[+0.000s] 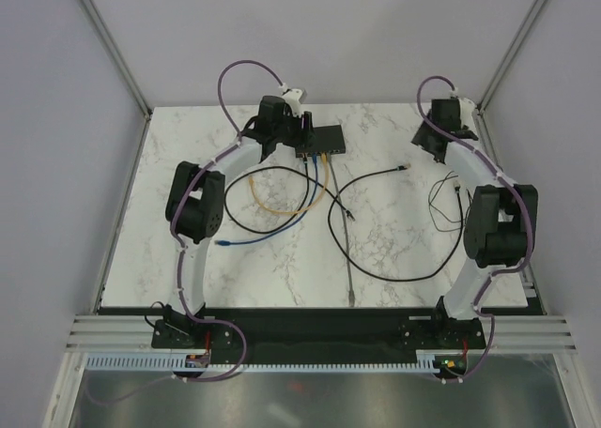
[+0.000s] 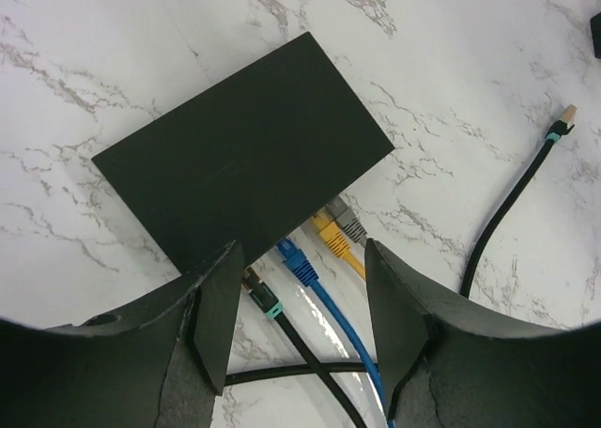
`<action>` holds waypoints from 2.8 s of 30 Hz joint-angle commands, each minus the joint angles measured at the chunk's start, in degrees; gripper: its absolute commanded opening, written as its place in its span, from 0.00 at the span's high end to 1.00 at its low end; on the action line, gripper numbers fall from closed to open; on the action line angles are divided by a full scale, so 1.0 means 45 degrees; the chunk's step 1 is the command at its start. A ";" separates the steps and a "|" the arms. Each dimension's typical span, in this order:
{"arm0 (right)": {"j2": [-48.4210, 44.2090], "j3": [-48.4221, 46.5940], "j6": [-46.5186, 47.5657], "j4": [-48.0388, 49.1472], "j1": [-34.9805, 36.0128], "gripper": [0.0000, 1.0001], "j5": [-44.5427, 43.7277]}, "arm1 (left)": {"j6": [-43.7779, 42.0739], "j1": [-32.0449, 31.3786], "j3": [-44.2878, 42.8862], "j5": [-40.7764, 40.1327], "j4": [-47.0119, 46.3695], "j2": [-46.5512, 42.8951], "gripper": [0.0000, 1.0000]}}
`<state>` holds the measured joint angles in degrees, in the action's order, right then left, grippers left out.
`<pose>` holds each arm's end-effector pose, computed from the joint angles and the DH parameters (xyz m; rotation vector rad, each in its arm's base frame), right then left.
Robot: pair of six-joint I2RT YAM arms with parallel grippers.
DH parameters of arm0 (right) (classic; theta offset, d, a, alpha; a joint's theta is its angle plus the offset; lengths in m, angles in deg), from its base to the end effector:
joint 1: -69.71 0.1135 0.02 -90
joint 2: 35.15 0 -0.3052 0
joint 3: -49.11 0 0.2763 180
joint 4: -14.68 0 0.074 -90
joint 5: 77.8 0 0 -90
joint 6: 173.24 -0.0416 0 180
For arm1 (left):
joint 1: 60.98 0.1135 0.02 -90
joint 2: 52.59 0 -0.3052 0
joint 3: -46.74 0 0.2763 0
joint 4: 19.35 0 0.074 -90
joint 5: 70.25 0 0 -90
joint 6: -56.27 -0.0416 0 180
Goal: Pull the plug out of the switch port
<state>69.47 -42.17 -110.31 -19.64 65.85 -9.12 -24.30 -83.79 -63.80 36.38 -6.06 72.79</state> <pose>0.4398 -0.0448 0.2617 0.7875 2.2075 -0.2489 0.5155 -0.2297 0.2379 0.4262 2.0589 -0.6426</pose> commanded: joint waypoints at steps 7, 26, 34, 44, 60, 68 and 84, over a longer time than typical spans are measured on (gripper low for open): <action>0.2432 -0.1759 -0.1599 0.6264 0.3122 0.33 0.7645 | -0.1627 -0.0576 -0.1738 -0.1017 0.1453 0.0926 0.40; 0.5736 -0.0862 -0.4648 1.0093 0.3846 0.50 0.9815 | -0.1119 -0.0557 -0.4238 -0.1604 0.3288 0.2840 0.46; 0.5366 0.0171 -0.4552 1.0485 0.3846 0.51 1.0206 | -0.1061 -0.0557 -0.4668 -0.1546 0.3661 0.3075 0.46; 0.6184 0.0486 -0.6071 1.2007 0.3846 0.55 1.0578 | -0.1022 -0.0557 -0.4864 -0.1545 0.3934 0.3231 0.48; 0.7141 -0.0119 -0.6953 1.2438 0.3826 0.60 1.0383 | -0.1002 -0.0595 -0.4922 -0.1311 0.3993 0.3251 0.50; 0.7259 -0.0529 -0.6505 1.1697 0.4021 0.68 1.0129 | -0.1002 -0.0635 -0.5000 -0.1253 0.4012 0.3309 0.51; 0.7065 -0.0314 -0.6818 1.1387 0.4334 0.64 0.9348 | -0.1022 -0.0654 -0.5059 -0.1194 0.4090 0.3348 0.51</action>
<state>100.57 -44.14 -142.16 34.85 84.34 35.34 -28.67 -86.50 -84.04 30.21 12.21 86.56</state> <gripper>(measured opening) 0.354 0.490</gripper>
